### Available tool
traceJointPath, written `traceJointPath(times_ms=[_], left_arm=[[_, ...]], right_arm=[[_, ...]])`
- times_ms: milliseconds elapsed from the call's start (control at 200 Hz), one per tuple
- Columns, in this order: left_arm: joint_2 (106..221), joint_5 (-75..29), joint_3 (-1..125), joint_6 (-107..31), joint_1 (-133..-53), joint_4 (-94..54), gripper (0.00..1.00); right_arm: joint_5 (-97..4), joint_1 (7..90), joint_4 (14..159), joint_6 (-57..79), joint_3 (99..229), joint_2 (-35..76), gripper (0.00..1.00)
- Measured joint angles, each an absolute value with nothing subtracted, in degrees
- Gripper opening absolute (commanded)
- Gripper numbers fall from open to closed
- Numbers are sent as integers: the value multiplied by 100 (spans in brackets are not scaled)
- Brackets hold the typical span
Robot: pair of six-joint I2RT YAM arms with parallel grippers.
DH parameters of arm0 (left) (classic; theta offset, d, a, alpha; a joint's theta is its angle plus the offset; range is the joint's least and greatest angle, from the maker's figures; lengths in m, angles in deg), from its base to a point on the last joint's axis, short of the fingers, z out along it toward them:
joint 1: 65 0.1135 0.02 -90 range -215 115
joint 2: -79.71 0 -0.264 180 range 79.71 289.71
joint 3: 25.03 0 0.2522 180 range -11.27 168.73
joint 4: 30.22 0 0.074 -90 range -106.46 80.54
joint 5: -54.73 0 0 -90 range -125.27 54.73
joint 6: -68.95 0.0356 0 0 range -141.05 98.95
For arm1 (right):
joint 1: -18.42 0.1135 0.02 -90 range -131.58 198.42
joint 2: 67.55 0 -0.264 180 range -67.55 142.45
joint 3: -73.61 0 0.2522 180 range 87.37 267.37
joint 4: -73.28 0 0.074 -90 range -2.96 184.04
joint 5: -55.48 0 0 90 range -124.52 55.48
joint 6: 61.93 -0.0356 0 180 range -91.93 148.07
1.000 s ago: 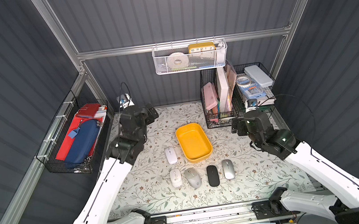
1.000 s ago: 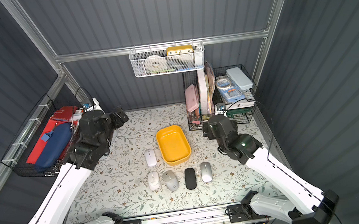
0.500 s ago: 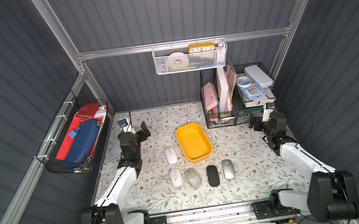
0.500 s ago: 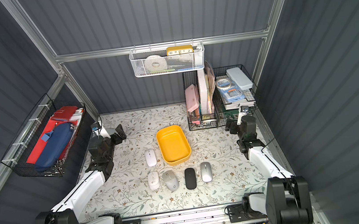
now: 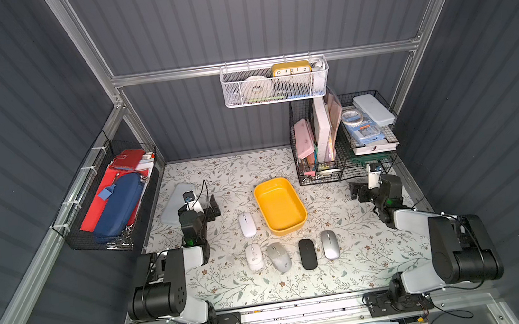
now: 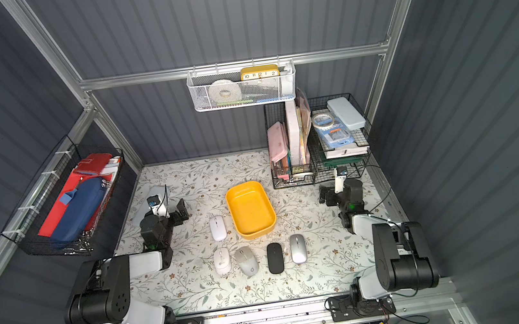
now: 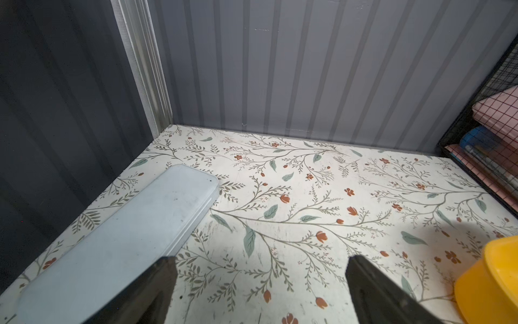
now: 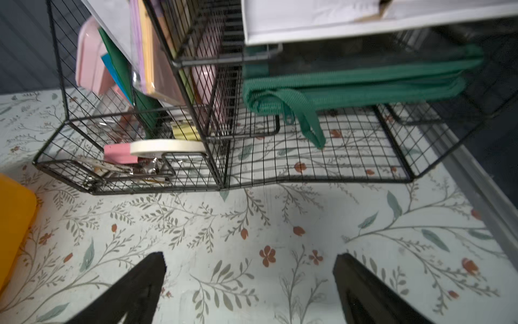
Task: Take out the mouse from the storage box
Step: Reset both arms
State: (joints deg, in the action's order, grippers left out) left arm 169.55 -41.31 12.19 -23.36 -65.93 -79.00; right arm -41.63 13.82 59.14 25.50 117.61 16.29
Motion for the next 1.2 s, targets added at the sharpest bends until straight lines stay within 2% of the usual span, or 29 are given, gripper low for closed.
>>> traceJointPath(times_ms=[115,245,1201], left_arm=[[17523,-4153,1167,-2314,-6591,-8914,99],[17733,-4099,1274,-2273,-6591,-8897,99],[17757,-4107,1558,-2251,-6587,-8816,99]], right_arm=[[-4139,1382,5111,2493,11453,1646,99],[-4170,1382,3839,2491,10749,2138,99],[-4214,1399,3595,2544,10976,2136,99]])
